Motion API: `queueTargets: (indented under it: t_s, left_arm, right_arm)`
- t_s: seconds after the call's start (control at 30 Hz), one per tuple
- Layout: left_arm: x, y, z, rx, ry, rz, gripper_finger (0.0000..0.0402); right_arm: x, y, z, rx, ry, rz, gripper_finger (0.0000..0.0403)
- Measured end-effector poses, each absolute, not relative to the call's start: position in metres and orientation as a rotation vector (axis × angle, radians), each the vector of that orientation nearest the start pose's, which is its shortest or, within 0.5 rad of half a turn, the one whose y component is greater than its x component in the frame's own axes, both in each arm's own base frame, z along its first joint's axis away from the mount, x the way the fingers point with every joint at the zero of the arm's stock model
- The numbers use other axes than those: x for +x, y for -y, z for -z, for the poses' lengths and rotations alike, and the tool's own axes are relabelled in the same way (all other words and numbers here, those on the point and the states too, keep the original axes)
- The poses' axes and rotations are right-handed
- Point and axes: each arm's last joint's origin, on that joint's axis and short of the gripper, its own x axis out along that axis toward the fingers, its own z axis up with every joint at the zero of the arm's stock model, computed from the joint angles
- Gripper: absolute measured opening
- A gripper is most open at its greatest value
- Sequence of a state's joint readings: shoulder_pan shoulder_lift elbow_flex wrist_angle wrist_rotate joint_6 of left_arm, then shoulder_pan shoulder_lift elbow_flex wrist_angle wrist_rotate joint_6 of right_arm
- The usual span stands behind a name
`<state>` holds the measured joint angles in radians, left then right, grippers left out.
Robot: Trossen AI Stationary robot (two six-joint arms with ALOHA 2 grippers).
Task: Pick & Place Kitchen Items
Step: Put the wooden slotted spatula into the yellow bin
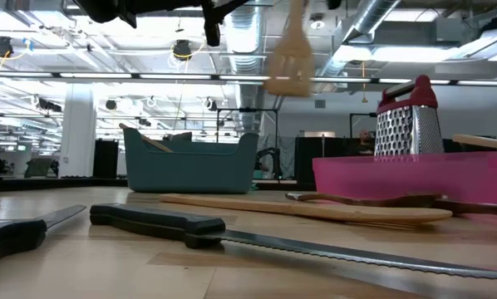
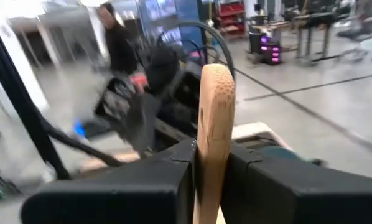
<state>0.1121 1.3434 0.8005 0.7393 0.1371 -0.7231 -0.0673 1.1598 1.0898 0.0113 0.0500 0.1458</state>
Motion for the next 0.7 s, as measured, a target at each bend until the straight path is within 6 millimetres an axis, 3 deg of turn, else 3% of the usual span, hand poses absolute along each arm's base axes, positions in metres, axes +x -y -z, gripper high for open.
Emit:
queueTargets:
  t_s: [0.13, 0.3, 0.7]
  left_arm:
    - [0.291, -0.030, -0.309, -0.693, 0.197, 0.096, 0.0219]
    - [0.287, -0.030, -0.314, -0.706, 0.213, 0.104, 0.0213]
    - [0.284, -0.029, -0.318, -0.703, 0.213, 0.133, 0.0190]
  right_arm:
    - [0.240, 0.004, -0.384, -0.166, -0.142, 0.114, 0.0034]
    - [0.229, -0.025, -0.392, -0.609, -0.121, 0.073, 0.0034]
    - [0.230, -0.061, -0.375, -0.991, -0.375, 0.272, 0.0034]
